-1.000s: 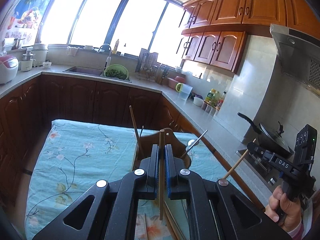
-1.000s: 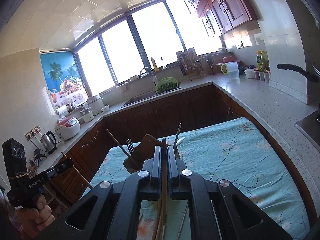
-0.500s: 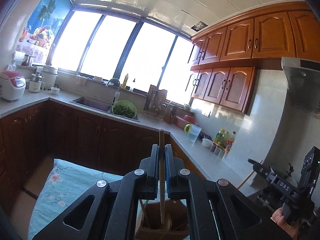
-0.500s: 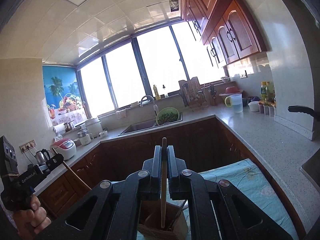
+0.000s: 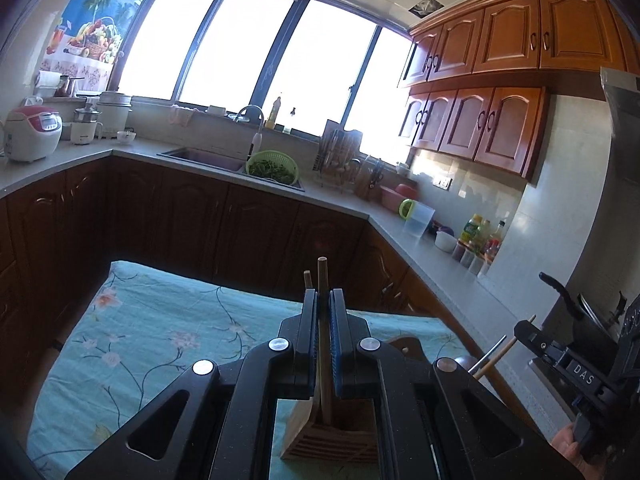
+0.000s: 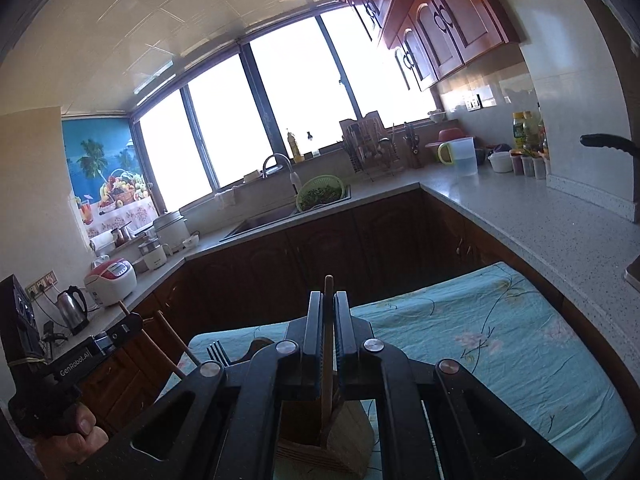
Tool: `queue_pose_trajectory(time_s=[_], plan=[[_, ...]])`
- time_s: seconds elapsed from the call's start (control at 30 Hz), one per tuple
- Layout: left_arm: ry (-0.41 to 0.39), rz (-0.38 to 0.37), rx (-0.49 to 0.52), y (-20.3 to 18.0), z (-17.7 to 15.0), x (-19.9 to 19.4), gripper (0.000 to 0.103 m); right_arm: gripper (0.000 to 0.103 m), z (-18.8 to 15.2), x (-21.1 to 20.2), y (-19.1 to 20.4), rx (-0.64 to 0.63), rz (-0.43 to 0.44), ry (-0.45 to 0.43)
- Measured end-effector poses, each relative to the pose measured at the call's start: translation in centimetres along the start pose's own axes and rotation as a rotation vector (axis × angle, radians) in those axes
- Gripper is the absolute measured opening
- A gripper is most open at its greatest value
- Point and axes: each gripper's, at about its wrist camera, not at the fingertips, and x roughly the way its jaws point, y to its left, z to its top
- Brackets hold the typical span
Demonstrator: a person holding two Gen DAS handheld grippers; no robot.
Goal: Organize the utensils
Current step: 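Open both tools to release the chopsticks into the holder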
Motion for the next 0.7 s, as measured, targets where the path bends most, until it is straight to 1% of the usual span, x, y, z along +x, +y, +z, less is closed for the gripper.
queue_pose_trajectory(time_s=[0.1, 0.27, 0.6, 0.63, 0.67, 0.7], plan=[[0.034, -0.002, -0.005, 0.4, -0.1, 1.0, 0.004, 0.005, -0.6, 0.6, -0.1, 0.006, -0.003, 0.022], [0.040, 0.002, -0.010, 1.0, 1.8, 1.0, 0.005, 0.005, -0.3, 0.6, -0.3, 0.010, -0.008, 0.029], [0.052, 0.008, -0.006, 1.7, 2.1, 0.6, 0.005, 0.006, -0.1, 0.9, -0.3, 0.019, -0.008, 0.044], [0.058, 0.007, -0.013, 1.7, 2.2, 0.5, 0.007, 0.010, -0.1, 0.9, -0.3, 0.022, -0.004, 0.048], [0.063, 0.009, -0.021, 1.7, 2.0, 0.3, 0.009, 0.010, -0.1, 0.8, -0.3, 0.027, 0.000, 0.049], [0.066, 0.005, -0.029, 1.7, 2.1, 0.1, 0.016, 0.011, 0.0, 0.6, -0.3, 0.033, 0.006, 0.046]])
